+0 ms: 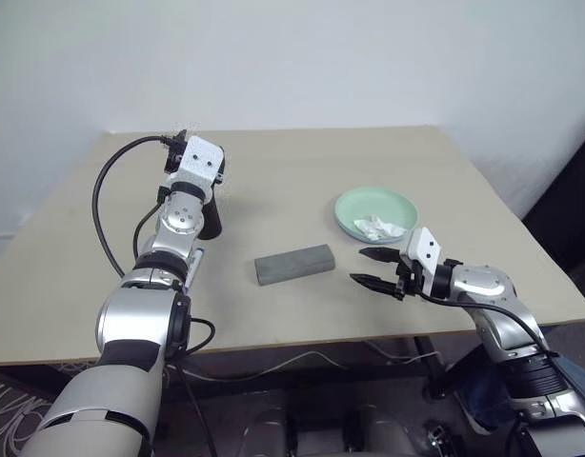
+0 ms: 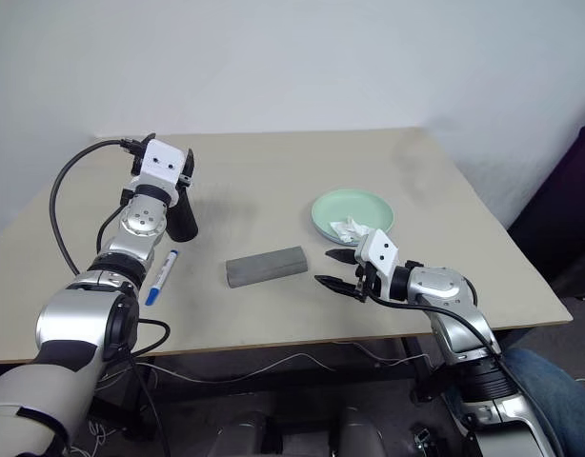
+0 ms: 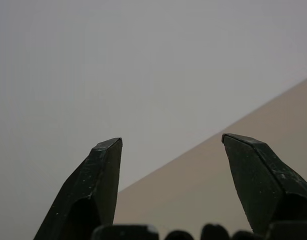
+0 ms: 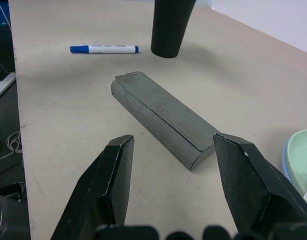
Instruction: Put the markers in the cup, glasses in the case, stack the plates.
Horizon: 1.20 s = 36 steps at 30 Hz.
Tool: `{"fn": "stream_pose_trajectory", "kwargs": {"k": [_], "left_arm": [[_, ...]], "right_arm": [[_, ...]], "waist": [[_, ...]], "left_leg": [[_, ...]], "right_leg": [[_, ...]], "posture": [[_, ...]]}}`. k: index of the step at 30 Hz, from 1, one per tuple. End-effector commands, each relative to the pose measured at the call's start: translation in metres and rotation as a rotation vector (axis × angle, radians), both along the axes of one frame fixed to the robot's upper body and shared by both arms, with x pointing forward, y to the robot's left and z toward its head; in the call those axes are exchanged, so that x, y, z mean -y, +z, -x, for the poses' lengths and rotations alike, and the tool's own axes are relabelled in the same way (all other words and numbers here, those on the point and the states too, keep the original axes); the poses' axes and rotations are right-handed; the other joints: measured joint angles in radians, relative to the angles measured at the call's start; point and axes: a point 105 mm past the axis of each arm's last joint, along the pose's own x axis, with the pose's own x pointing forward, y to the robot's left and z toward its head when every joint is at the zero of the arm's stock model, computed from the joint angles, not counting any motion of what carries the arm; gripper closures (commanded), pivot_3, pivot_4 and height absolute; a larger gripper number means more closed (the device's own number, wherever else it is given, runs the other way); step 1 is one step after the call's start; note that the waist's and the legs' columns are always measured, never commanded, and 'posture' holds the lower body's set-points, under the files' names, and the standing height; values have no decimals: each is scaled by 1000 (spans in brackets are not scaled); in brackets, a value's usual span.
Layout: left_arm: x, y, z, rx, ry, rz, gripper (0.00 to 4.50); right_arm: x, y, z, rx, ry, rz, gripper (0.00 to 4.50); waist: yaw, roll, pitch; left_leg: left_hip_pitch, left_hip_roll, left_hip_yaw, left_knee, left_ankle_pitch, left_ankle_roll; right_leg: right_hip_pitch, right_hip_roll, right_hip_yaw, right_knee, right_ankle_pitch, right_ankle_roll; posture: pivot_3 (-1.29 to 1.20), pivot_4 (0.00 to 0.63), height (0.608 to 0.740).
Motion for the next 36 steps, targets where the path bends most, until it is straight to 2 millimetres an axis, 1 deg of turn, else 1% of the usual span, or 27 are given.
{"fn": "stream_pose_trajectory", "kwargs": {"k": [1,6,8,12,14,15,18,21,24,27,30,34,36], "left_arm": [[3,26,-2,66,-35,64,1180],[13,32,-3,42,-186,243,1180],[13,32,-1,34,-232,295,1180],[-7,25,4,4,-224,365,1180],[-12,23,8,-6,-226,370,1180],[-16,21,12,-26,-229,373,1180],[-28,18,33,-86,-241,349,1180],[-33,17,48,-142,-243,348,1180],[-49,19,68,-210,-194,345,1180],[-65,16,84,-279,-129,366,1180],[-70,7,96,-345,-106,399,1180],[-68,-13,109,-448,-76,422,1180],[-67,-21,112,-480,-59,442,794]], "right_arm": [[-1,17,-2,57,5,-24,1750],[0,17,-2,58,0,-25,1750],[0,17,-2,56,0,-26,1750],[-1,16,-2,53,2,-30,1750],[-1,16,-3,51,5,-31,1750],[-1,15,-4,49,7,-31,1750],[-2,15,-7,46,21,-27,1750],[-3,15,-9,46,35,-25,1750],[-6,15,-12,46,58,-22,1750],[-10,14,-13,44,81,-20,1750],[-13,13,-15,45,96,-21,1750],[-16,13,-16,46,110,-22,1750],[-16,13,-16,47,115,-22,1750]], "waist": [[0,0,0],[0,0,0],[0,0,0],[-4,0,0],[-6,0,0],[-7,0,0],[-9,0,0],[-5,-1,0],[-2,0,0],[-2,0,0],[0,0,0],[-2,1,0],[-1,1,0]], "left_leg": [[0,0,0,0,0,0],[0,0,0,1,0,0],[0,0,0,1,0,0],[0,0,0,1,0,0],[1,0,1,1,0,0],[1,0,1,1,0,0],[1,0,1,1,0,0],[1,1,0,1,0,0],[1,2,0,3,0,0],[1,3,0,3,0,0],[1,3,-1,2,0,0],[1,3,0,1,0,0],[1,3,0,1,0,0]], "right_leg": [[0,0,0,0,0,0],[0,0,0,0,0,0],[0,0,0,0,0,0],[0,0,0,1,0,0],[0,1,1,1,0,0],[0,1,1,1,0,0],[-1,2,1,2,0,0],[0,1,1,3,0,0],[1,1,1,2,0,-1],[1,1,1,2,0,-1],[1,1,1,2,0,-1],[0,1,1,2,0,-1],[0,1,1,2,0,-1]], "posture": [[0,0,740],[0,0,740],[0,0,740],[0,0,740],[0,0,740],[0,0,740],[0,0,740],[0,0,740],[0,0,740],[0,0,740],[0,0,740],[0,0,740],[0,0,740]]}}
